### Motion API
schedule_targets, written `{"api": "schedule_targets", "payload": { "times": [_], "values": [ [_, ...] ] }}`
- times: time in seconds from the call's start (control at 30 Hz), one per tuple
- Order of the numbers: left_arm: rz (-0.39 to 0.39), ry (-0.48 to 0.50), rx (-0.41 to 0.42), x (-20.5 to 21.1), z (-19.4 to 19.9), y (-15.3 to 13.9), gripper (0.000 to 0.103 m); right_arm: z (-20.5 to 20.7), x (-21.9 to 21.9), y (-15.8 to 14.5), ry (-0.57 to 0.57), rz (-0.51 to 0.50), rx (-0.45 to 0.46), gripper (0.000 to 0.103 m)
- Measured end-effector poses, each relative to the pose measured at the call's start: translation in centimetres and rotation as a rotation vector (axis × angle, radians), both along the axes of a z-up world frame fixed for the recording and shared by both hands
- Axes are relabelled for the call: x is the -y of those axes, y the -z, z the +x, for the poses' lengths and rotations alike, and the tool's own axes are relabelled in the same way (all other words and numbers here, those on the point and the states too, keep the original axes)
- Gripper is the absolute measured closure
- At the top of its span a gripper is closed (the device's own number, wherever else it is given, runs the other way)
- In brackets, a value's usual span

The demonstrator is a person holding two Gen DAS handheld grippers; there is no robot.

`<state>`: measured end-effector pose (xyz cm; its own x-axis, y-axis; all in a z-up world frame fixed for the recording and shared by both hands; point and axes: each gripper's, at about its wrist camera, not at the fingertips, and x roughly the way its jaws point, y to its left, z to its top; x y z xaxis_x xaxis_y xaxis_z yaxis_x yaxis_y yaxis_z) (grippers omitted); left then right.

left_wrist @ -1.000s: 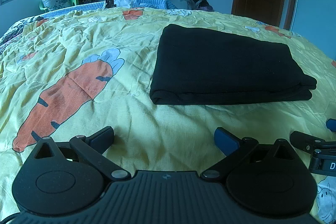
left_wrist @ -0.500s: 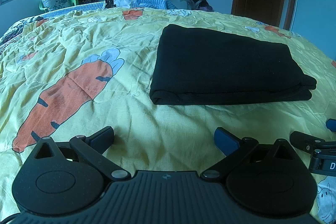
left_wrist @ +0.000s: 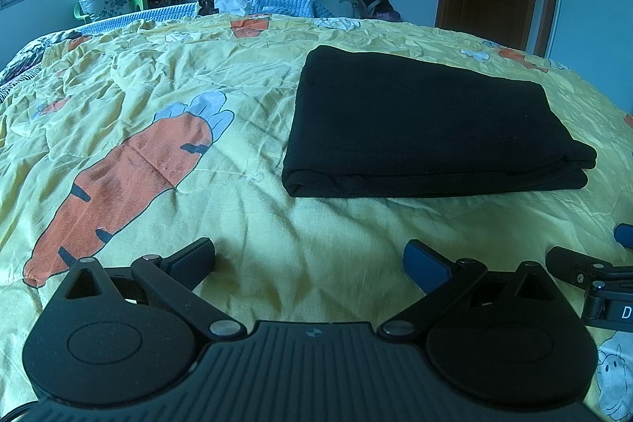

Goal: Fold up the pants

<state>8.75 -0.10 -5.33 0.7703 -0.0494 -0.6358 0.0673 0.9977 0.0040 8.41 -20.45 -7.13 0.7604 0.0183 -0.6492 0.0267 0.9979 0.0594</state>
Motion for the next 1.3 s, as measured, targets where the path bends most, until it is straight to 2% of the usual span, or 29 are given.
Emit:
{"api": "schedule_targets", "payload": {
  "times": [1.03, 1.3],
  "values": [
    [0.0, -0.001, -0.001, 0.01, -0.03, -0.04, 0.0, 0.01, 0.04, 0.05, 0.0, 0.003, 0.001, 0.0],
    [0.003, -0.014, -0.029, 0.11, 0.06, -0.58, 0.001, -0.26, 0.0, -0.13, 0.008, 0.009, 0.005, 0.0]
  ]
}}
